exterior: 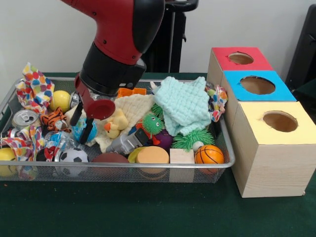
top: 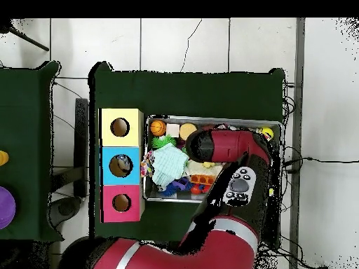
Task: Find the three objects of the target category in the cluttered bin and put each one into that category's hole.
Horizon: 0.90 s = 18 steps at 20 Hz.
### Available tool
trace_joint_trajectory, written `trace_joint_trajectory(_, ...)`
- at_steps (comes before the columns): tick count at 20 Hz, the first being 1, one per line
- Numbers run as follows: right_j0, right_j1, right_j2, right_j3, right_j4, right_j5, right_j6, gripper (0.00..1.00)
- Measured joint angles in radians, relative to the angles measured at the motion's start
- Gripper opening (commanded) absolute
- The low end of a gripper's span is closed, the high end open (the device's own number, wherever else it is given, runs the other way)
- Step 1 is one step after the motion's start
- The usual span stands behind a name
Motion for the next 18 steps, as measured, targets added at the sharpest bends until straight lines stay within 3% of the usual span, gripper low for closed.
trace_joint_trajectory(12, -0.024, 0.01, 0.01, -0.002, -0.054, -0.011, 0.0, 1.0)
trace_joint_trajectory(18, -0.069, 0.01, 0.066, -0.002, -0.054, -0.071, 0.0, 1.0)
